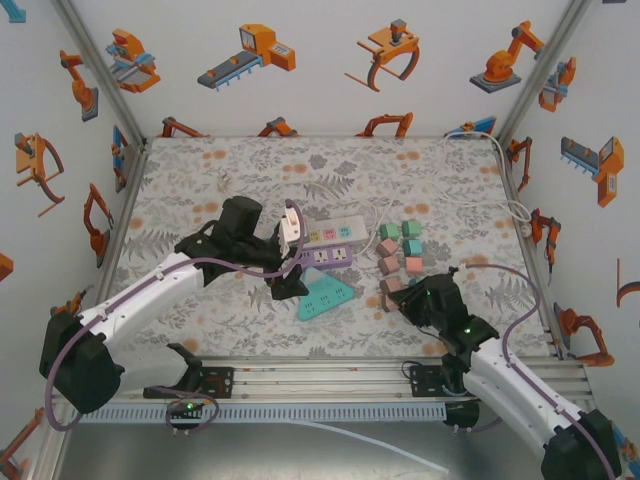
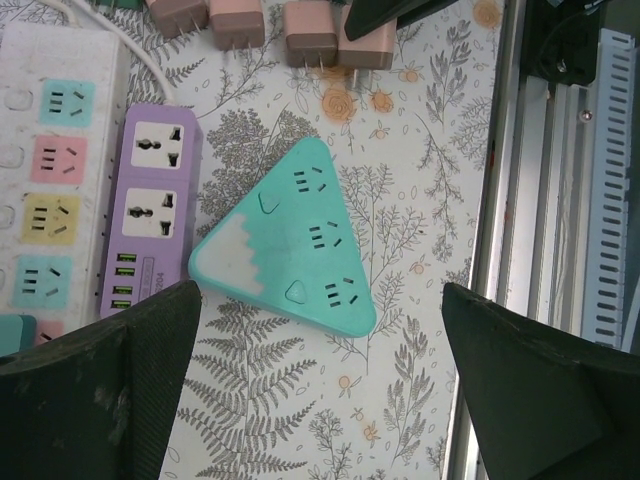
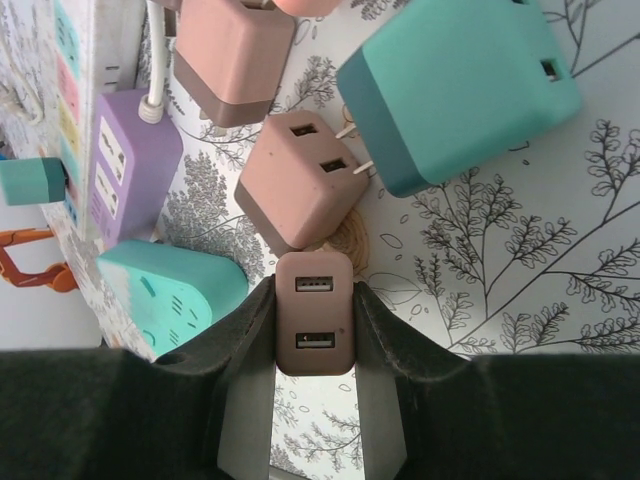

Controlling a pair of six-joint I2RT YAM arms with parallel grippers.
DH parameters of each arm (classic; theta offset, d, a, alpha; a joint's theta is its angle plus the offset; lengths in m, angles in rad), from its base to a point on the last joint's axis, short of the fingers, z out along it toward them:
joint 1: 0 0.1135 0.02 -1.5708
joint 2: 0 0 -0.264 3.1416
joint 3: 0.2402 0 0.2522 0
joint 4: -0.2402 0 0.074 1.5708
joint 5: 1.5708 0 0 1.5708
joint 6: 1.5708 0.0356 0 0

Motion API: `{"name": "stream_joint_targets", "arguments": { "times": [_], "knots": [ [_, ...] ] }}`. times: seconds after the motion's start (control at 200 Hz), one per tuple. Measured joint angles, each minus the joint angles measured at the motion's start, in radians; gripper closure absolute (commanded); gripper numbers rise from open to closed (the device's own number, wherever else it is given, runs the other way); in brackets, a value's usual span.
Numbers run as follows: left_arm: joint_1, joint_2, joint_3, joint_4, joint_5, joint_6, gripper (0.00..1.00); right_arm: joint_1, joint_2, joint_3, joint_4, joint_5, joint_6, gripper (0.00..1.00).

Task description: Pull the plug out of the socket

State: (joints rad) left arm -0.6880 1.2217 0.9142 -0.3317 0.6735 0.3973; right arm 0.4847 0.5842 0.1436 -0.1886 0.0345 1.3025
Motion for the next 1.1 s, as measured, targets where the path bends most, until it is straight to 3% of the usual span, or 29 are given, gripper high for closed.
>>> {"name": "stream_joint_targets", "arguments": {
  "times": [0.721, 1.102],
  "knots": [
    [0.0, 0.0, 0.0, -0.001, -0.061, -0.001, 0.03, 0.0, -0.063, -0.031, -0.032, -0.003, 0.072, 0.43],
    [0.0, 0.009, 0.0, 0.002, -0.089, -0.001, 0.03, 0.0, -0.113, 0.059, -0.192, 0.038, -0.018, 0.4]
  ]
}}
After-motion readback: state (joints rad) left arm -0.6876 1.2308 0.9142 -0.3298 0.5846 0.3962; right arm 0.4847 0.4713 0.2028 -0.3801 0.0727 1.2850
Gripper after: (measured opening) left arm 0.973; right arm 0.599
